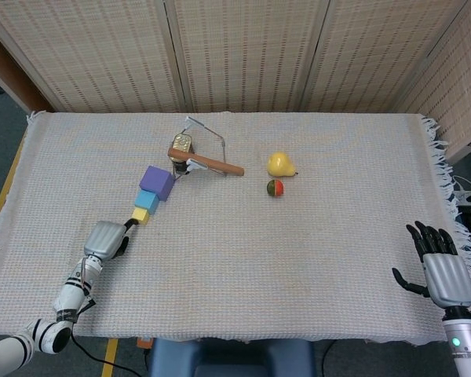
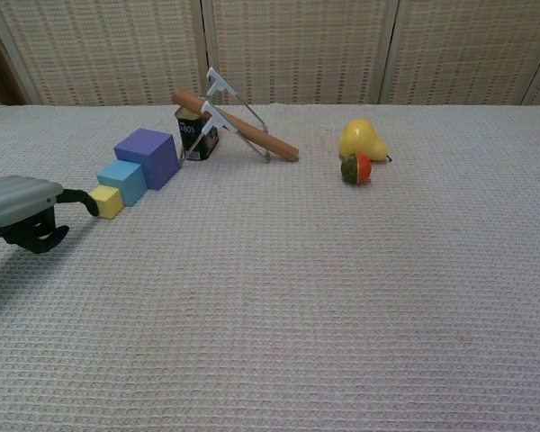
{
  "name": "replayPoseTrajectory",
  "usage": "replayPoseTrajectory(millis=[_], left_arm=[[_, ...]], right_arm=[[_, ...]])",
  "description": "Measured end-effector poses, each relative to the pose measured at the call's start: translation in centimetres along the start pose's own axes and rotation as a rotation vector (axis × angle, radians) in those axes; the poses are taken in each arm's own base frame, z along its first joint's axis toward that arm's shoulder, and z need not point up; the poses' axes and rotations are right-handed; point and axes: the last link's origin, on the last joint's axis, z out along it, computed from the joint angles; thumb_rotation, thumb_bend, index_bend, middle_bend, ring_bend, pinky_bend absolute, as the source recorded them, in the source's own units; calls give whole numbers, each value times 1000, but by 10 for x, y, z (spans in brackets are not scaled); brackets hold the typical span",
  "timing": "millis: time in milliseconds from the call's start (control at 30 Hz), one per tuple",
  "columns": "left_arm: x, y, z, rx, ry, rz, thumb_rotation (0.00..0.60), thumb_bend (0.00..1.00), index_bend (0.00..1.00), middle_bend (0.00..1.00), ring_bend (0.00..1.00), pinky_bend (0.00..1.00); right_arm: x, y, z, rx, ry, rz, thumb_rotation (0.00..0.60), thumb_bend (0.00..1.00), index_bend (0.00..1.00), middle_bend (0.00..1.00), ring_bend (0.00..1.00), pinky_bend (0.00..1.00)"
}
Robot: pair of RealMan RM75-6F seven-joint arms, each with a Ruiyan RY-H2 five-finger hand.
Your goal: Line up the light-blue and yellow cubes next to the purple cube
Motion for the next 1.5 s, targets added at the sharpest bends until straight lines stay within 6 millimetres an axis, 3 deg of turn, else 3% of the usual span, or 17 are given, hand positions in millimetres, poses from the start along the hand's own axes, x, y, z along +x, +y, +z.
replayPoseTrajectory(millis=[700, 1167, 1300, 1367, 1400, 1500], left_arm=[[1, 3, 2, 3, 10, -9, 600, 614, 256, 1000, 1000, 1000], [1, 6, -22, -8, 24, -35, 600, 610, 310, 1000, 1000, 1000], [4, -1, -41, 7, 56, -60, 600, 532, 295, 1000, 1000, 1000], [7, -7, -56, 24, 90, -82, 600, 491, 275, 950, 943, 998], [8, -11, -64, 32, 108, -95, 600, 476, 263, 855, 837, 945], [11, -24, -95, 66, 182, -147, 600, 445, 217, 499, 446, 588]], right_arm=[[2, 1, -1, 0, 6, 2, 344, 104, 0, 0, 0, 0], [3, -2, -5, 15, 15, 6, 348, 105, 0, 0, 0, 0], [4, -1, -6, 18, 15, 7, 347, 105, 0, 0, 0, 0], [4, -1, -7, 21, 14, 7, 347, 105, 0, 0, 0, 0], [4, -1, -7, 23, 15, 7, 347, 105, 0, 0, 0, 0], [4, -3, -7, 35, 25, 9, 347, 105, 0, 0, 0, 0]])
